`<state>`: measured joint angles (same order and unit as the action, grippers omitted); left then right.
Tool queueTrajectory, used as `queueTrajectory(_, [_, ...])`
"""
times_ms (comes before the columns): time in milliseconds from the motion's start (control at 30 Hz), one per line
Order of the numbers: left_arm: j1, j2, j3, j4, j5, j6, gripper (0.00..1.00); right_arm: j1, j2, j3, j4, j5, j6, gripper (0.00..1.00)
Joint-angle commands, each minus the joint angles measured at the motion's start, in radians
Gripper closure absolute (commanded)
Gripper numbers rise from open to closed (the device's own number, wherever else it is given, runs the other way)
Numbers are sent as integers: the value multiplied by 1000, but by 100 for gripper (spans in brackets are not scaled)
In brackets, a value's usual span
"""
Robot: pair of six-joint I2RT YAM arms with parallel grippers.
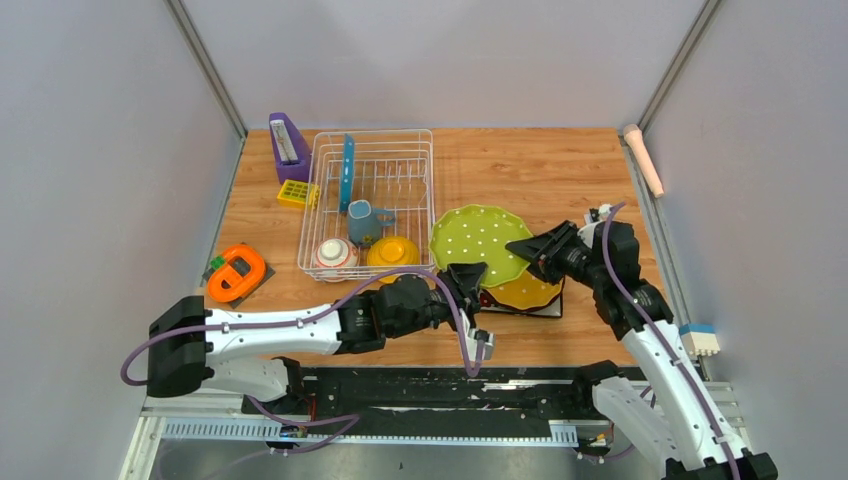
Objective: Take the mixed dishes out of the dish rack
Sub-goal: Pick up the plate from the dish rack, then place the plate at the center of the board.
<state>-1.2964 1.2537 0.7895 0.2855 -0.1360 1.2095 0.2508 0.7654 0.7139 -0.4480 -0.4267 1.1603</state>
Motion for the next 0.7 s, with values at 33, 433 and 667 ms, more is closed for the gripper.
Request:
queueTrajectory(33, [-7,-18,71,62,2,26,22,9,-81,-7,66,11,36,100])
queueTrajectory(433, [-7,-12,256,-346,212,-158,0,-45,-138,-1,109,112,38,100])
queueTrajectory(667, [-7,-7,412,-610,420,-271,0,-186,68,41,265,37,25,100])
